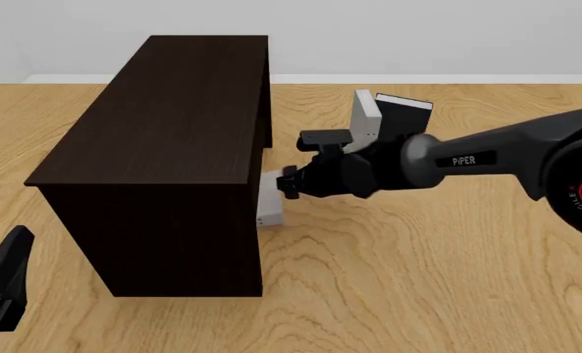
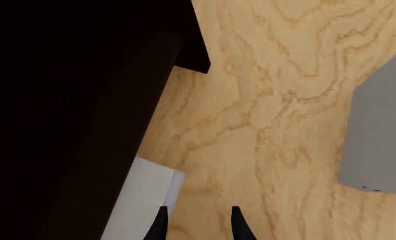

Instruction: Pick up the book on the right and place it under the cabinet shelf.

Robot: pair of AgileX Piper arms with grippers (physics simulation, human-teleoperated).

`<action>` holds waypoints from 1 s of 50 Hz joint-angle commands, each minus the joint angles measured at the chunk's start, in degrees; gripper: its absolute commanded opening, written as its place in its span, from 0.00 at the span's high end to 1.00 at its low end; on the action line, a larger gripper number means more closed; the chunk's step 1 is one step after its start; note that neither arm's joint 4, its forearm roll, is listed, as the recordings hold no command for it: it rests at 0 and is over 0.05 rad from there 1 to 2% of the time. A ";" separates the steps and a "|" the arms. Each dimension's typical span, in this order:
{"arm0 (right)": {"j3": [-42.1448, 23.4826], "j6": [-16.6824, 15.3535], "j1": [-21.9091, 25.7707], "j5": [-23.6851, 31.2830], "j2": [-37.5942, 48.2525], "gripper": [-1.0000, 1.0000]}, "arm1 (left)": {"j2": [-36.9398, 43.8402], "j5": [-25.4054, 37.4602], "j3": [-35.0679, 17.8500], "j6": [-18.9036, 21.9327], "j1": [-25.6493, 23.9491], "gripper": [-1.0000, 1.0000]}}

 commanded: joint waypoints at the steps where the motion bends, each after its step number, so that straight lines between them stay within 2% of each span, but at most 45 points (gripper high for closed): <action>1: -1.81 3.64 4.10 -5.36 3.28 0.00 | -0.06 -0.16 0.02 0.09 -0.14 0.00; 22: -1.80 4.22 5.18 -6.15 3.62 0.00 | -0.06 -0.16 0.02 0.10 -0.15 0.00; 27: -1.72 2.30 2.61 -5.37 3.66 0.00 | -0.05 -0.16 0.02 0.08 -0.15 0.00; 28: -2.01 0.81 1.14 -4.63 4.00 0.00 | -0.06 -0.16 0.02 0.09 -0.15 0.00; 32: -0.99 -0.97 -0.79 -4.39 3.26 0.00 | -0.06 -0.17 0.02 0.10 -0.14 0.00; 41: 1.32 -1.12 -0.38 -4.75 0.27 0.00 | -0.06 -0.16 0.02 0.09 -0.14 0.00; 50: 6.72 -1.91 -0.53 -6.45 -6.64 0.00 | -0.05 -0.16 0.02 0.09 -0.15 0.00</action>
